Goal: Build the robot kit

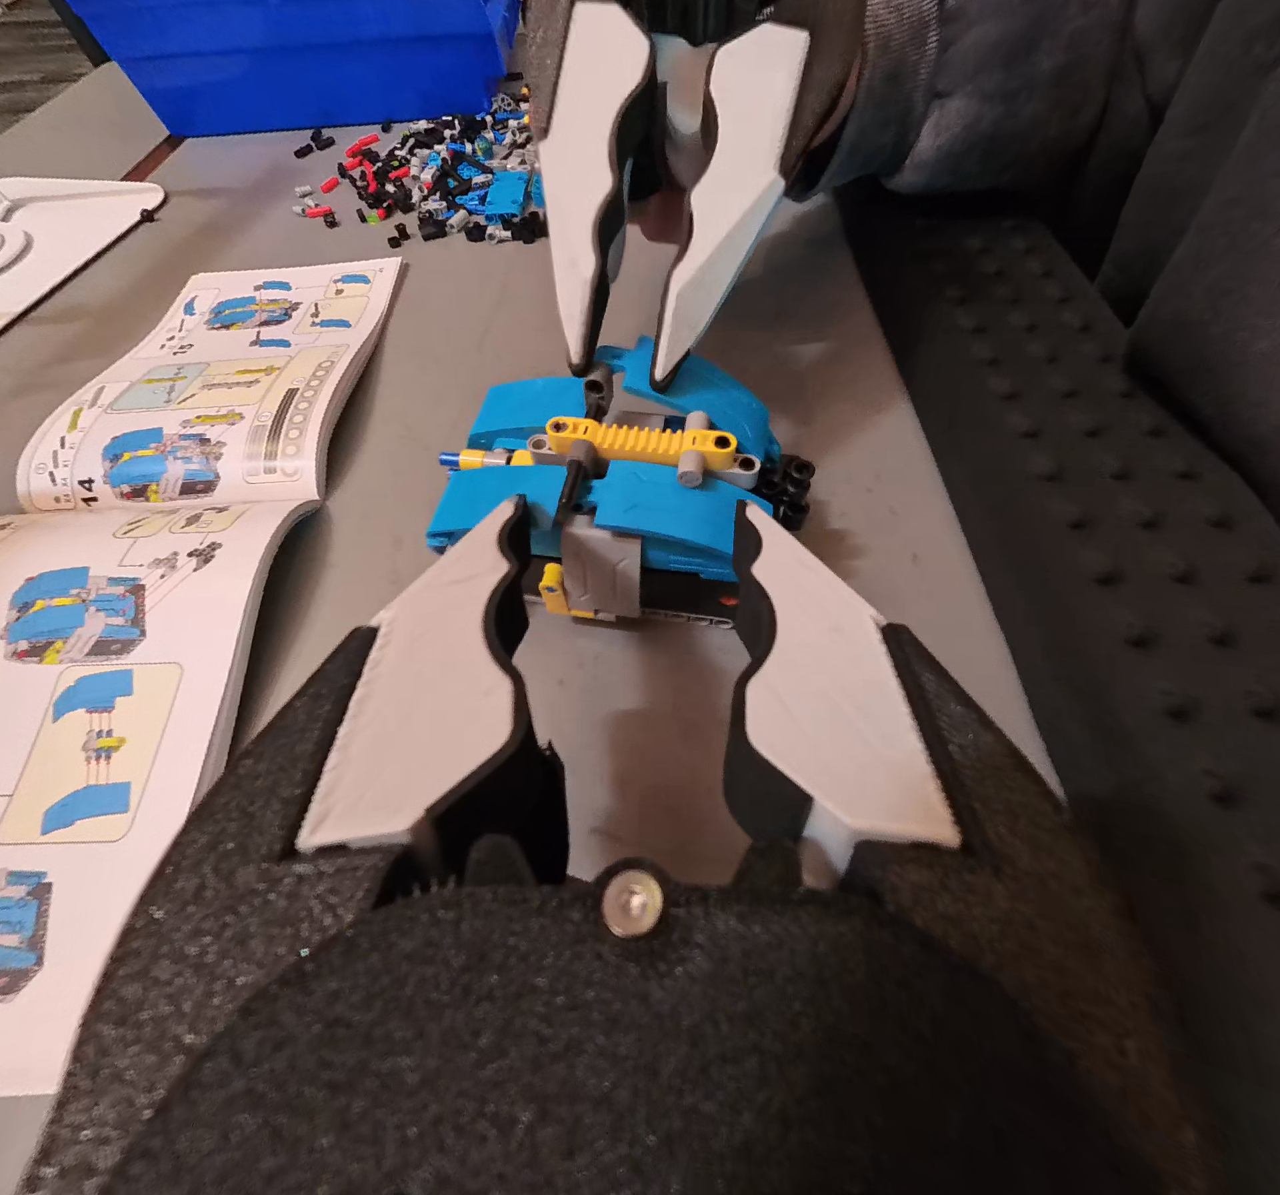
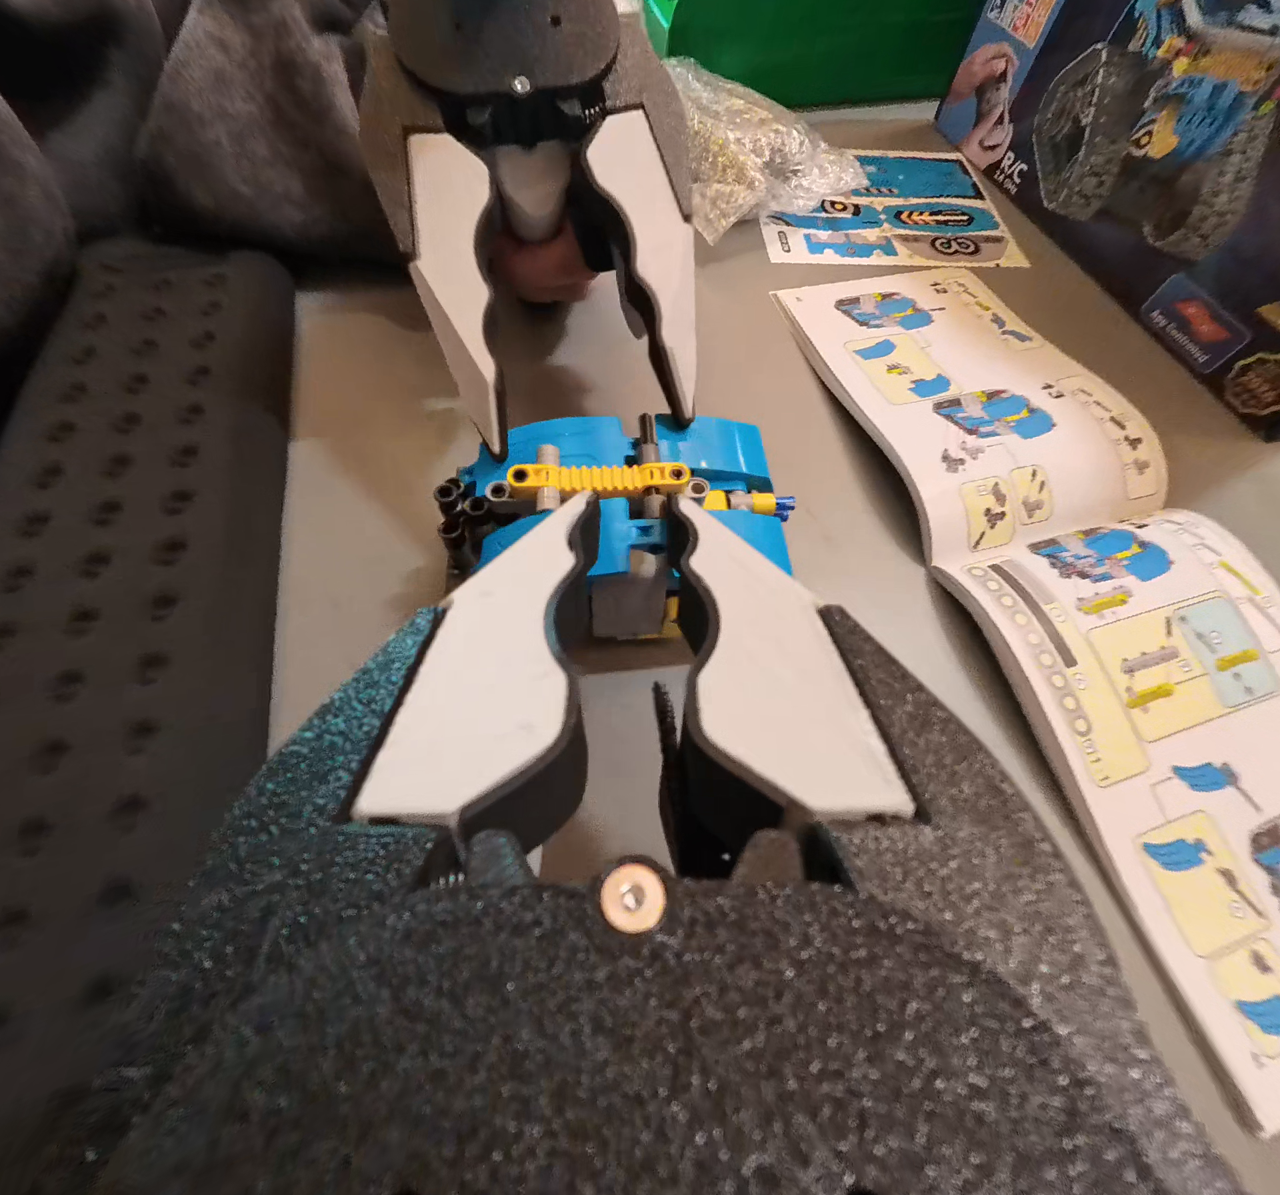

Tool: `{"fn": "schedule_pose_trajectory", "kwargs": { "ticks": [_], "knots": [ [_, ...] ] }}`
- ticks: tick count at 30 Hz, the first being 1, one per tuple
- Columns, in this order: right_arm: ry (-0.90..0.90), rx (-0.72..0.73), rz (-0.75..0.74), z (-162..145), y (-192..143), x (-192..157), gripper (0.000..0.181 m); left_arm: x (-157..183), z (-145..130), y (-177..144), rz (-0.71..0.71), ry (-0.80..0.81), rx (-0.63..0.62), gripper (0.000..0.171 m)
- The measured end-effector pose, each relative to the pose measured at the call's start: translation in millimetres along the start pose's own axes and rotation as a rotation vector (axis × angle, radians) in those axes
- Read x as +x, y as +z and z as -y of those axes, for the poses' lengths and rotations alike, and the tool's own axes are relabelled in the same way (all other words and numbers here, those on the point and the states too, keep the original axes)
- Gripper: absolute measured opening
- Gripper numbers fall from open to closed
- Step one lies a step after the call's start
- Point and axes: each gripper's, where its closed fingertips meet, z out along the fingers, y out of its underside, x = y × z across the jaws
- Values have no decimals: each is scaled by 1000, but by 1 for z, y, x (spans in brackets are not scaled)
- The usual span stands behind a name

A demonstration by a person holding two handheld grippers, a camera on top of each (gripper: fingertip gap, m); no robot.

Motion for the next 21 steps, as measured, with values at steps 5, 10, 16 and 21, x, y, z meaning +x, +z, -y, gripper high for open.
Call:
{"fn": "schedule_pose_trajectory", "kwargs": {
  "ticks": [5,10,16,21],
  "knots": [
    [-72,-38,-45,-1,-1,-1,17,0,1,2,11,-8,-2,59],
    [250,7,81,-1,-2,0,12,1,1,3,19,-3,-5,60],
    [683,92,188,-1,-22,6,30,2,1,3,26,-1,-7,60],
    [902,119,347,-8,-15,-33,29,2,1,3,29,2,-6,60]
  ]
}}
